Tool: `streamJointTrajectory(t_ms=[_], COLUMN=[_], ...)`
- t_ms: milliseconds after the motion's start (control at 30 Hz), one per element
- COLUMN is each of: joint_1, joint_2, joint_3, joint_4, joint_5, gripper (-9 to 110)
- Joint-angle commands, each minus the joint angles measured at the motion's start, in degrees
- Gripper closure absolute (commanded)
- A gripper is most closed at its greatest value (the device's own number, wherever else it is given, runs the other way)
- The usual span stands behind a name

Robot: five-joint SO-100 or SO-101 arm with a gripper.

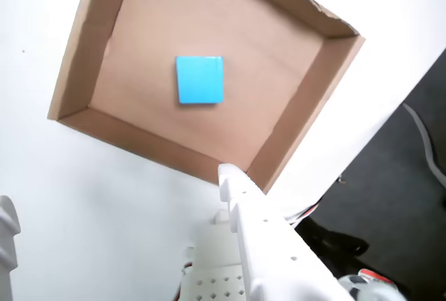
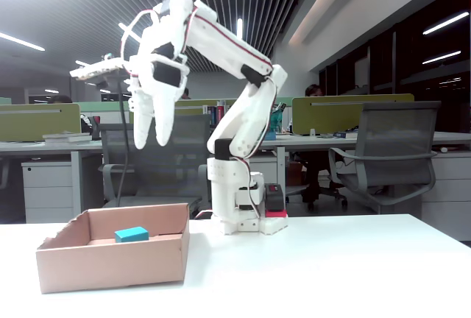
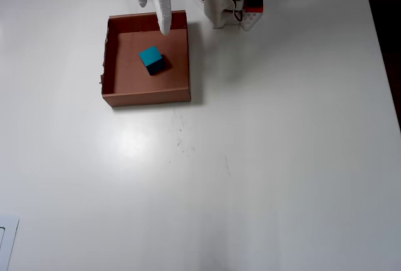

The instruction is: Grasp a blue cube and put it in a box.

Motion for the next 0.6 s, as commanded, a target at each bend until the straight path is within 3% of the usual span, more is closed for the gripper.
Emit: streamJointTrajectory(t_ms=[0, 567], joint_1=[-2.3, -15.5], joint_2=[3.9, 13.6], joint_3=[0.5, 8.4], joint_4=[0.0, -0.8], joint_5=[-0.8, -1.2], gripper=[65, 66])
